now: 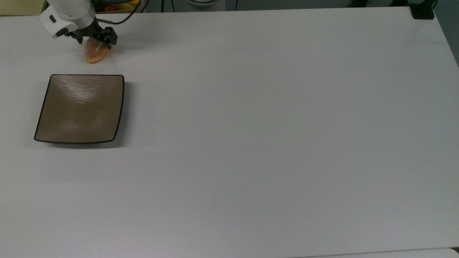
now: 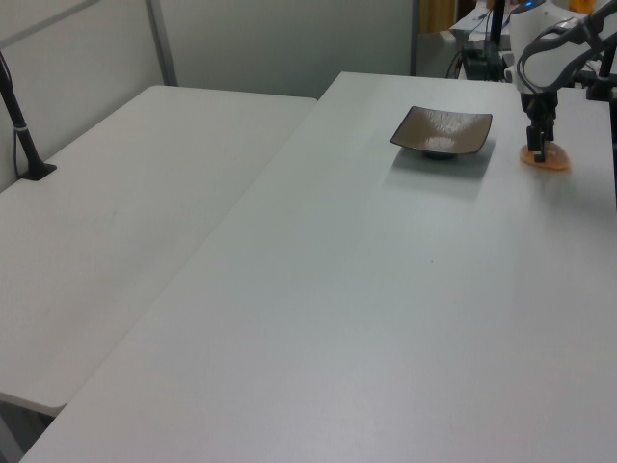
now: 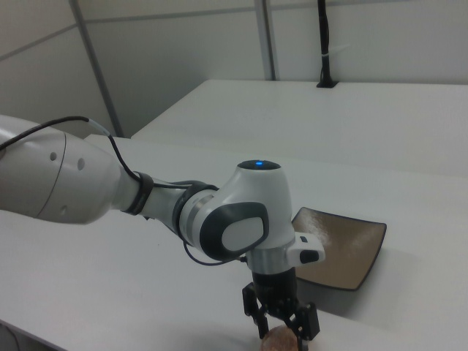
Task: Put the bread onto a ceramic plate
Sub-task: 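Close the gripper on the bread roll, then lift the bread roll and carry it over the brown square plate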
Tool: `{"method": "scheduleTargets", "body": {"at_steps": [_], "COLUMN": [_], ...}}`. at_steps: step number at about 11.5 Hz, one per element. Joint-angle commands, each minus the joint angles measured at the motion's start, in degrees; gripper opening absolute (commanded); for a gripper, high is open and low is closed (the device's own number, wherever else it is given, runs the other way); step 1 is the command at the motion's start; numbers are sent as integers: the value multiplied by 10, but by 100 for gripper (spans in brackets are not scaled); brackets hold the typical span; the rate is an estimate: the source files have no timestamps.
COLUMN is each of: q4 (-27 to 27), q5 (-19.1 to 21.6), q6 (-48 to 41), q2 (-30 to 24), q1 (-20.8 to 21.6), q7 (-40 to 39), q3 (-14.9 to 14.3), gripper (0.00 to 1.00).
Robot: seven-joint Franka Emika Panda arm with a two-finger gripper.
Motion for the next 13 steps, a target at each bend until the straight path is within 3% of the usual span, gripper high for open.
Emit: {"method": "scheduleTargets", "body": {"at_steps": [1,9,10,13], "q4": [-22,3,20,81], "q5": [-13,-5,4,82], "q6": [31,-6,-27,-36], "q2": [-8,-44,-47,-46], "q1": [-3,-2,0,6], "q7": [-9,-20,-19,-15], "q3": [-4,-4,-4,-4], "gripper": [44,41,41,41]}}
